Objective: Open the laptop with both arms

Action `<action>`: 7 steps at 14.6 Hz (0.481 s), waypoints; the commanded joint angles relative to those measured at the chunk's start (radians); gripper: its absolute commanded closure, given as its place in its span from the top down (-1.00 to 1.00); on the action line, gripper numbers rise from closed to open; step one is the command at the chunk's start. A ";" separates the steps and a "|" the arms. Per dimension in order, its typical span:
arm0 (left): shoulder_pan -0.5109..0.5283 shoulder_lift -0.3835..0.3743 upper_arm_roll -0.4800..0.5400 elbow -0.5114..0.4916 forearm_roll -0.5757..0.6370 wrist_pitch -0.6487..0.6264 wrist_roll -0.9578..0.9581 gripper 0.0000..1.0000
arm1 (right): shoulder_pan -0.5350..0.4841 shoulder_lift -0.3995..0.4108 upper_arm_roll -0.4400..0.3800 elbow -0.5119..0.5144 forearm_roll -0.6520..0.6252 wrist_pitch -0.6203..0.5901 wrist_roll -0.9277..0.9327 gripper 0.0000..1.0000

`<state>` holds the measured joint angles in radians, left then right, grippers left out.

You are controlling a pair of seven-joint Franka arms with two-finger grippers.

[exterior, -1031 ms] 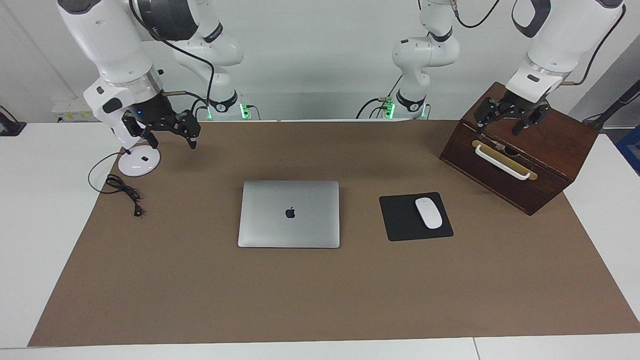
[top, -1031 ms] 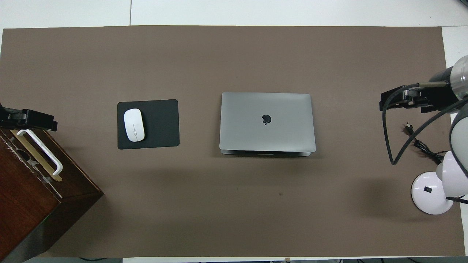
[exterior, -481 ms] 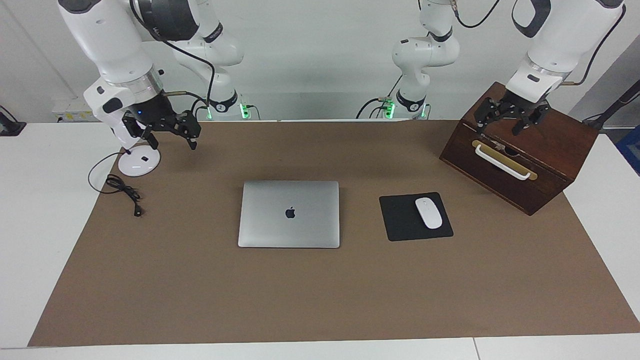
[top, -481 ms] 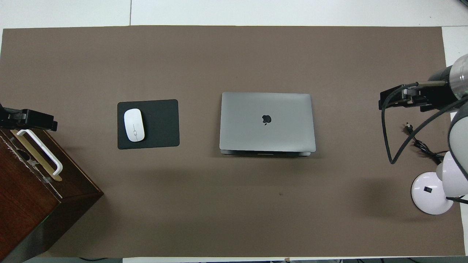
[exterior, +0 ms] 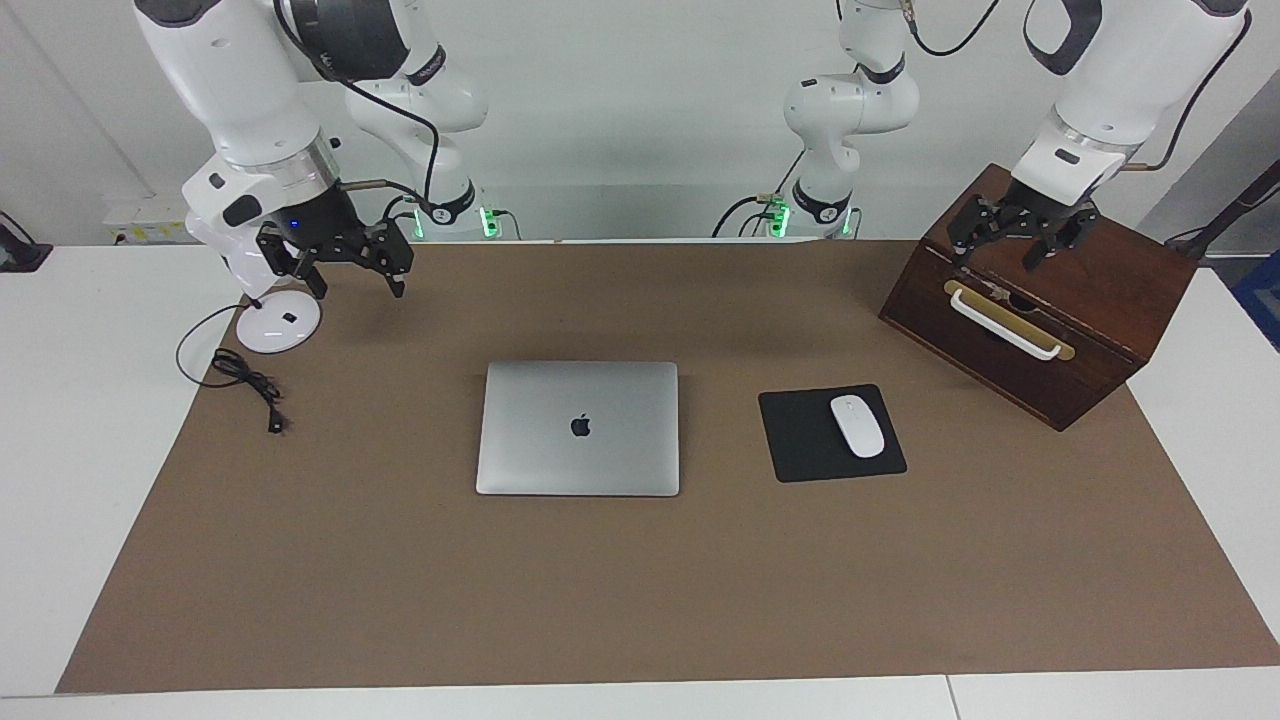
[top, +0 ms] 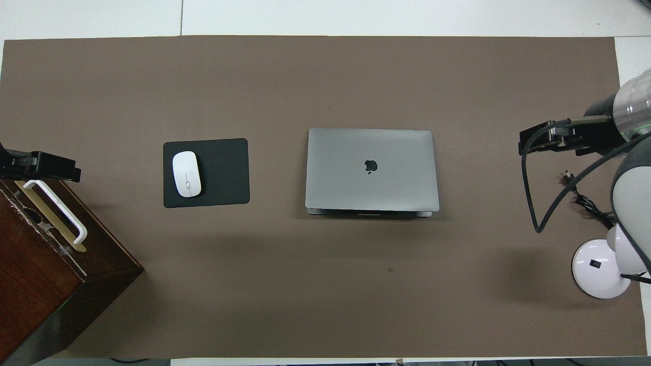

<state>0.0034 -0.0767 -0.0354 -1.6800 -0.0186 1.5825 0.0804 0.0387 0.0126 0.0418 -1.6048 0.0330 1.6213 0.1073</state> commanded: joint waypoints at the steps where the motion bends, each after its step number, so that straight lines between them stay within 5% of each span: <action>1: 0.000 0.012 0.003 0.023 -0.012 -0.004 -0.002 1.00 | -0.002 0.004 0.000 0.005 0.001 -0.012 -0.032 0.46; 3: -0.002 0.012 0.006 0.022 -0.011 -0.002 -0.001 1.00 | -0.002 0.006 0.001 0.006 0.004 0.002 -0.023 0.33; 7: -0.003 0.012 0.006 0.019 -0.011 -0.001 0.001 1.00 | -0.003 0.007 0.003 0.002 0.082 0.006 0.032 -0.23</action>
<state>0.0035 -0.0767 -0.0339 -1.6800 -0.0195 1.5825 0.0804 0.0387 0.0143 0.0434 -1.6049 0.0755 1.6202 0.1110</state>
